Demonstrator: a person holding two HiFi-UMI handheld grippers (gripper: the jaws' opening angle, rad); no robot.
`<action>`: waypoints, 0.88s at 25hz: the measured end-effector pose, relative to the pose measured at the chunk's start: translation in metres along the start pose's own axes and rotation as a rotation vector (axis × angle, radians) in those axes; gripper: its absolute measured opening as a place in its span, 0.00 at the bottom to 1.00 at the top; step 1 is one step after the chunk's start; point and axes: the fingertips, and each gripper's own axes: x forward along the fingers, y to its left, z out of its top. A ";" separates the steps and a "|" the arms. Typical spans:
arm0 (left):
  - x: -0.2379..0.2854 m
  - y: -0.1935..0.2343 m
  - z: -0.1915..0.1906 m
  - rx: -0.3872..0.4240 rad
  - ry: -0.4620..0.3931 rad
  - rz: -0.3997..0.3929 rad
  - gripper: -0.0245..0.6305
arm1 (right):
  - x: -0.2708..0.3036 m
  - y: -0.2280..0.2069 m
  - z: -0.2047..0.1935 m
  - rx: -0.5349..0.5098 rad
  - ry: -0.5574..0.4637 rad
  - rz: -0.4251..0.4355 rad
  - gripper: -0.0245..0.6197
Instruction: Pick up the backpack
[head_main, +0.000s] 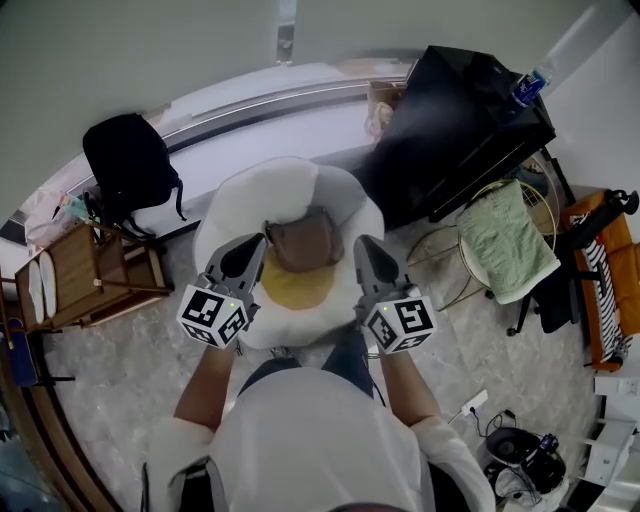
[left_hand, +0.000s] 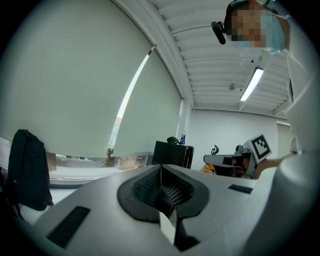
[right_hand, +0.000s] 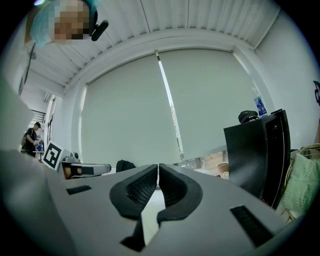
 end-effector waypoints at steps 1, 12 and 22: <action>0.003 0.002 -0.001 0.000 0.001 0.006 0.09 | 0.003 -0.003 -0.001 -0.003 0.003 0.006 0.09; 0.054 0.010 -0.010 -0.024 -0.017 0.124 0.09 | 0.040 -0.061 -0.003 -0.026 0.041 0.106 0.09; 0.095 0.034 -0.051 -0.079 0.036 0.177 0.09 | 0.083 -0.103 -0.036 -0.012 0.105 0.139 0.09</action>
